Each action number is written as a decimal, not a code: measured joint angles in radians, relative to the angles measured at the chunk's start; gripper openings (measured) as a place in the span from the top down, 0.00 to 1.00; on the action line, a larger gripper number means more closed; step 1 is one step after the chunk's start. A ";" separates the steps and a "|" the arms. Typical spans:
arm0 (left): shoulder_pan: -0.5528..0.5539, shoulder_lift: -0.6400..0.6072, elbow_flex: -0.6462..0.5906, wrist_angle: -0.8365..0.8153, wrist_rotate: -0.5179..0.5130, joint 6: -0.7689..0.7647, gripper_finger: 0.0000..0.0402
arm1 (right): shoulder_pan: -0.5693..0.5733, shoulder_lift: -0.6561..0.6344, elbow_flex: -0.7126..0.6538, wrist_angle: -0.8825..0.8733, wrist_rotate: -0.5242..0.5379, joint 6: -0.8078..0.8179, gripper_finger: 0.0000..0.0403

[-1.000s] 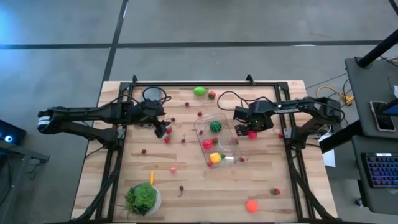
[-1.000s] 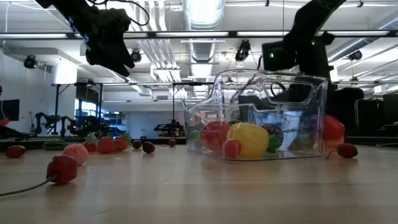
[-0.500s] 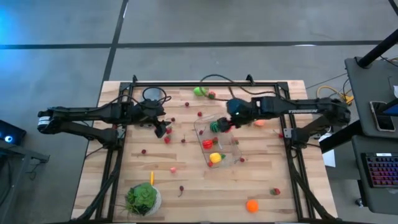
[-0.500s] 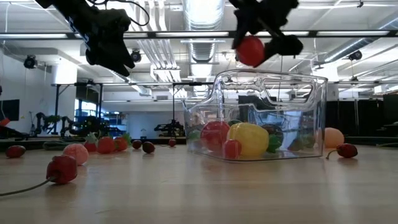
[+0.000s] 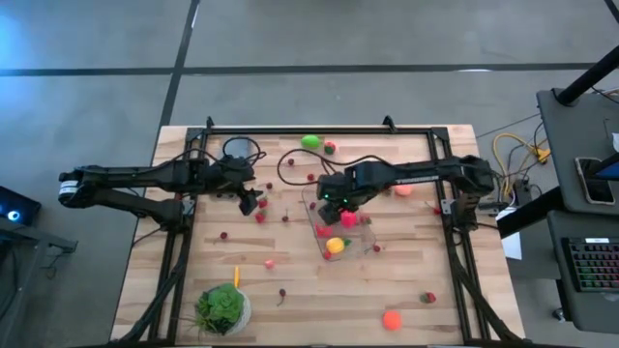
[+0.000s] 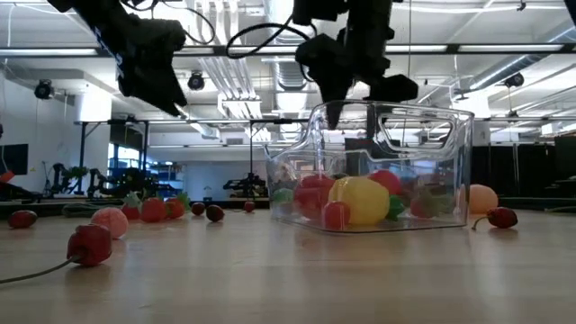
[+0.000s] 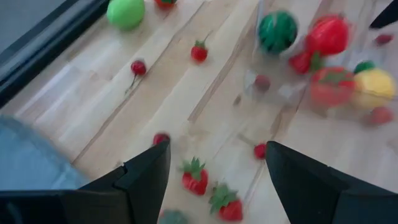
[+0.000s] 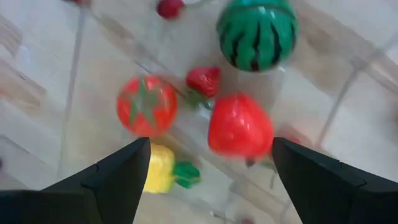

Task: Pick and placing Produce into tupperware
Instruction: Put the red strawberry into the transparent bin

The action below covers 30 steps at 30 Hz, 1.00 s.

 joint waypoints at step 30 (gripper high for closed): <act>0.046 0.545 -0.006 -0.221 -0.009 0.276 0.38 | -0.212 -0.100 0.386 0.039 0.301 -0.246 0.18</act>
